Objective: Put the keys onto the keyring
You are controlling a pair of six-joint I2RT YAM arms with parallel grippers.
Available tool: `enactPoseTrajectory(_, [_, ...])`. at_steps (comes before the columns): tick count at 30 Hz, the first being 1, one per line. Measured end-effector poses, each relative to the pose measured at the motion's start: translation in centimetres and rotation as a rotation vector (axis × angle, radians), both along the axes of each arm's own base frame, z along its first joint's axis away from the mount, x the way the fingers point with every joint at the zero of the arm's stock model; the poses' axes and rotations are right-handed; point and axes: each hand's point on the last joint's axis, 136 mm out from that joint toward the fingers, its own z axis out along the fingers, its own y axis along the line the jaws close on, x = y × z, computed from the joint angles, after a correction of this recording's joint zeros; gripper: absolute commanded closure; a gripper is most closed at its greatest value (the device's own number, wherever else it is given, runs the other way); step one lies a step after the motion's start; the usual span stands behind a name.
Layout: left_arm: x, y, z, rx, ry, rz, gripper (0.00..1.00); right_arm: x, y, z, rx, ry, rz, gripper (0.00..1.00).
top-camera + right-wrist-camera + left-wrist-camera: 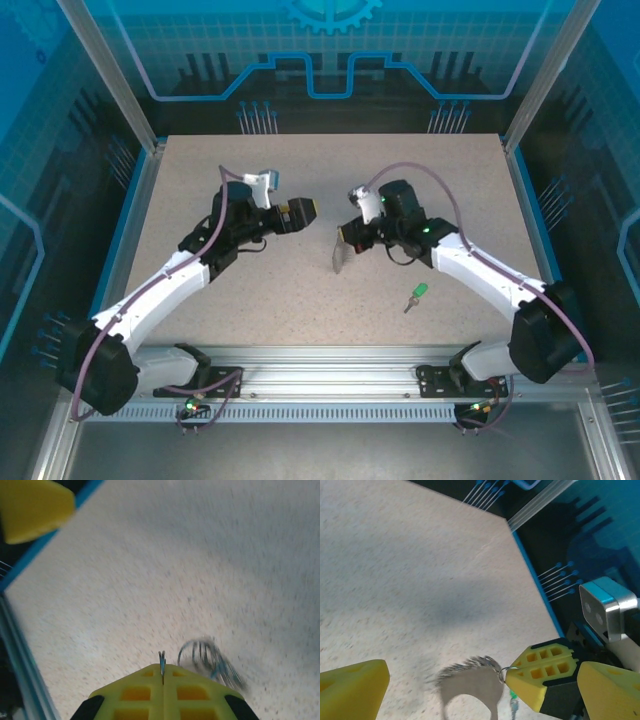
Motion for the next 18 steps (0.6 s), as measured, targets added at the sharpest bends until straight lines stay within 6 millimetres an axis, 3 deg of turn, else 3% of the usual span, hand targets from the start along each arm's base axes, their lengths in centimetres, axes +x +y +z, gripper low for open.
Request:
enactPoseTrajectory(4, [0.7, 0.4, 2.5, -0.040, -0.049, -0.035, 0.11, 0.9, -0.5, 3.8, 0.088, -0.050, 0.042, 1.00])
enactPoseTrajectory(10, [1.5, 0.8, 3.8, -0.109, -0.074, -0.094, 0.21, 1.3, 0.2, 7.3, 0.200, -0.072, 0.146, 1.00])
enactPoseTrajectory(18, [0.8, -0.9, 5.5, -0.193, -0.121, -0.228, 0.46, 1.1, 2.2, 8.1, 0.294, -0.047, 0.275, 1.00])
